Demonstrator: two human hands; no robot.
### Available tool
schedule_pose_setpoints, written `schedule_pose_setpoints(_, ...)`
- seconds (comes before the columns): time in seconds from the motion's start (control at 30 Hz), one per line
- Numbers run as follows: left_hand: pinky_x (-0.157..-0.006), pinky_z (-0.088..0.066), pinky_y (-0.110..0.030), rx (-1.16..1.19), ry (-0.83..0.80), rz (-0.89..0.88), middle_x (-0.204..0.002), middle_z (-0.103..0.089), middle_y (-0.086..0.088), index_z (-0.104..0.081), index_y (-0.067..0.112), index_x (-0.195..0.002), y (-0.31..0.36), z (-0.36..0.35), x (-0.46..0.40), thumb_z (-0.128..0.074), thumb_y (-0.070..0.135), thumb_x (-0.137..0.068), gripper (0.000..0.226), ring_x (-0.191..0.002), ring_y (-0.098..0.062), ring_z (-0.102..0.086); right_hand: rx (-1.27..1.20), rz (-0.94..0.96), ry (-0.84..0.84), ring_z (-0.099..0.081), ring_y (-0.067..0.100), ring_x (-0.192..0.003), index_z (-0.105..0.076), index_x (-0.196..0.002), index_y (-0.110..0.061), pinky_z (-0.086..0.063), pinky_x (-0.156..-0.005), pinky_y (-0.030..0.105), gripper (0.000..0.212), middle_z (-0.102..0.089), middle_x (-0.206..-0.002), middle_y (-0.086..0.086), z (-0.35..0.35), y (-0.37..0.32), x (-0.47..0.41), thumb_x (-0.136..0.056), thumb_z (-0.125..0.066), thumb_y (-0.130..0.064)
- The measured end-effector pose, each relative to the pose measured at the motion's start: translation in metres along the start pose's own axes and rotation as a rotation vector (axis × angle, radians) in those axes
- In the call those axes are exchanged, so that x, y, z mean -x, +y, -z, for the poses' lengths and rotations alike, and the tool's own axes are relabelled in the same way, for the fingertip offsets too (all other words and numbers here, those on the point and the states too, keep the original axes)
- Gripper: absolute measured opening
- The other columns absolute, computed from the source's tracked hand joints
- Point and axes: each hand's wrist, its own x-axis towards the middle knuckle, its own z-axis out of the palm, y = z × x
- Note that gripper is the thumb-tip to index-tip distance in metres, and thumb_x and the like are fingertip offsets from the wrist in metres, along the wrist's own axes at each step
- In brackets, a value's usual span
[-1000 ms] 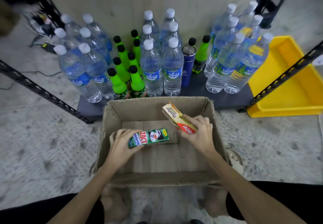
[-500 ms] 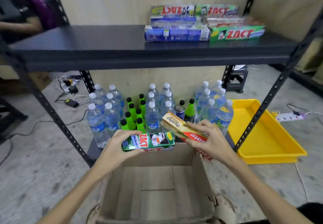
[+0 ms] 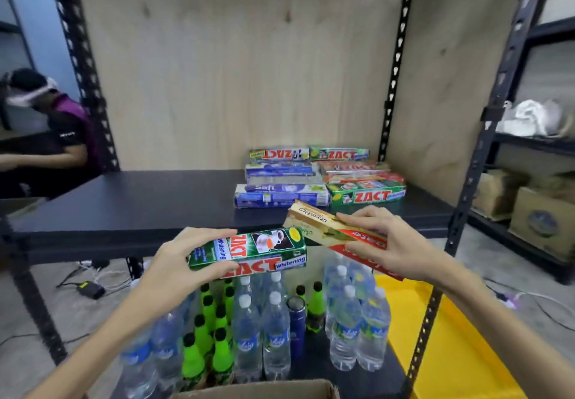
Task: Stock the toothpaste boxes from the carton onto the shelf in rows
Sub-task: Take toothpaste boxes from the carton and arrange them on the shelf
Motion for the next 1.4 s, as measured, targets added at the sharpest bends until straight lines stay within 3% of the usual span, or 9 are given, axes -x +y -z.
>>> schedule_pose_setpoints(0.2,-0.087,-0.047,-0.010,0.008,0.004,0.003,-0.116,-0.060,0.019,-0.066,0.054,-0.118,0.012,0.008,-0.086,-0.076,0.049,-0.074,0.046,-0.108,0.003,-0.061,0.169,-0.031,0.043,-0.035,0.011,-0.132,-0.045,-0.145,-0.048,-0.018,-0.109,0.038,0.050,-0.048,-0.142,-0.016,0.054,0.029,-0.057,-0.097,-0.059,-0.044)
schedule_pose_setpoints(0.5,-0.112,-0.036,-0.053,-0.187,-0.048,0.132,-0.120,-0.047,0.007,-0.057,0.067,-0.112,-0.035,-0.023,-0.241,-0.062,0.073,-0.078,0.035,-0.128,-0.025,-0.041,0.326,-0.142,0.068,-0.036,0.014,-0.125,-0.048,-0.145,-0.045,-0.009,-0.087,0.027,0.045,-0.056,-0.137,-0.010,0.079,0.107,-0.173,-0.102,-0.054,-0.032)
schedule_pose_setpoints(0.6,-0.104,-0.048,-0.046,-0.150,-0.077,0.164,-0.126,-0.053,0.005,-0.060,0.059,-0.114,-0.054,-0.038,-0.279,-0.066,0.068,-0.080,0.036,-0.120,-0.018,-0.052,0.303,-0.183,0.059,-0.036,0.015,-0.126,-0.049,-0.141,-0.052,-0.008,-0.087,0.028,0.044,-0.060,-0.130,-0.008,0.072,0.138,-0.203,-0.103,-0.052,-0.029)
schedule_pose_setpoints(0.7,-0.089,-0.056,-0.033,-0.105,-0.144,0.179,-0.122,-0.054,0.019,-0.060,0.047,-0.122,-0.067,-0.051,-0.297,-0.069,0.057,-0.084,0.040,-0.108,-0.004,-0.059,0.263,-0.241,0.058,-0.035,0.018,-0.128,-0.049,-0.137,-0.058,-0.011,-0.103,0.036,0.042,-0.057,-0.123,-0.006,0.062,0.165,-0.222,-0.104,-0.050,-0.031)
schedule_pose_setpoints(0.9,-0.066,-0.050,-0.007,-0.023,-0.159,0.106,-0.124,-0.055,0.026,-0.063,0.045,-0.119,-0.075,-0.060,-0.301,-0.078,0.044,-0.081,0.041,-0.100,0.006,-0.061,0.195,-0.277,0.091,-0.034,0.021,-0.138,-0.050,-0.132,-0.062,-0.007,-0.113,0.046,0.041,-0.057,-0.138,-0.010,0.039,0.199,-0.237,-0.104,-0.048,-0.032)
schedule_pose_setpoints(1.0,-0.070,-0.053,-0.011,0.052,-0.140,0.096,-0.128,-0.058,0.018,-0.067,0.042,-0.118,-0.075,-0.060,-0.300,-0.082,0.043,-0.076,0.045,-0.099,0.004,-0.065,0.206,-0.276,0.113,-0.037,0.021,-0.137,-0.052,-0.133,-0.057,-0.008,-0.113,0.047,0.041,-0.060,-0.135,-0.010,0.036,0.200,-0.244,-0.103,-0.051,-0.029)
schedule_pose_setpoints(1.17,-0.103,-0.049,-0.040,0.079,-0.084,0.108,-0.133,-0.053,0.015,-0.068,0.047,-0.116,-0.080,-0.063,-0.297,-0.082,0.058,-0.064,0.055,-0.119,-0.006,-0.055,0.259,-0.289,0.197,-0.037,0.018,-0.136,-0.057,-0.134,-0.047,-0.010,-0.113,0.047,0.039,-0.059,-0.138,-0.011,0.030,0.188,-0.244,-0.103,-0.054,-0.025)
schedule_pose_setpoints(1.3,-0.081,-0.054,-0.019,0.128,-0.072,0.114,-0.127,-0.059,0.013,-0.063,0.042,-0.121,-0.076,-0.064,-0.294,-0.086,0.049,-0.067,0.059,-0.104,-0.001,-0.064,0.224,-0.291,0.223,-0.029,0.019,-0.140,-0.054,-0.140,-0.045,-0.008,-0.113,0.046,0.040,-0.056,-0.142,-0.006,0.026,0.178,-0.229,-0.101,-0.056,-0.036)
schedule_pose_setpoints(1.4,-0.080,-0.053,-0.019,0.118,-0.059,0.119,-0.129,-0.057,0.011,-0.058,0.042,-0.126,-0.077,-0.065,-0.291,-0.087,0.049,-0.067,0.067,-0.105,-0.003,-0.064,0.210,-0.272,0.254,-0.026,0.019,-0.142,-0.049,-0.143,-0.043,-0.008,-0.111,0.042,0.044,-0.052,-0.147,-0.004,0.021,0.167,-0.216,-0.100,-0.053,-0.046)
